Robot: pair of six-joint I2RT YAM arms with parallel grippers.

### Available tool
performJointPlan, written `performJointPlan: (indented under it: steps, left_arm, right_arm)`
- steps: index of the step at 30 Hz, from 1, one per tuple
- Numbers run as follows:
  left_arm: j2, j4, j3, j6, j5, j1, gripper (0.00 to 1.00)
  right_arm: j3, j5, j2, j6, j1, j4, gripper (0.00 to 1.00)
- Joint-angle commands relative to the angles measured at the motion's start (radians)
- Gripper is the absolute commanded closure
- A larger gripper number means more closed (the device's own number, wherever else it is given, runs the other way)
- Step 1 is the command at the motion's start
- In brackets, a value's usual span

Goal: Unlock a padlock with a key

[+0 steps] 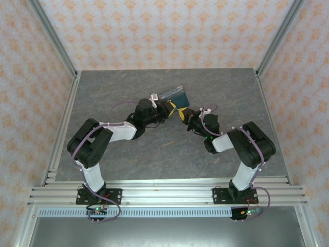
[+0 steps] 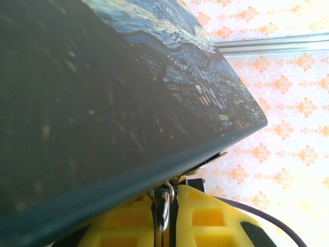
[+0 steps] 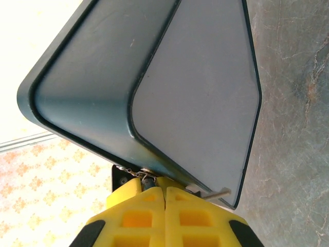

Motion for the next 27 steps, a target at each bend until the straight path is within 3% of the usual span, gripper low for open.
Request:
performJointPlan:
  steps: [1, 18, 27]
  left_arm:
    - [-0.021, 0.062, 0.017, 0.002, 0.193, -0.084, 1.0]
    - [0.016, 0.053, 0.031, 0.007, 0.189, -0.098, 1.0]
    - [0.006, 0.024, 0.024, 0.032, 0.191, -0.101, 1.0]
  right_arm:
    - [0.079, -0.075, 0.001, -0.007, 0.066, 0.095, 1.0]
    - [0.118, -0.114, -0.042, -0.12, 0.09, -0.012, 1.0]
    - [0.151, -0.111, -0.014, -0.053, 0.091, 0.026, 1.0]
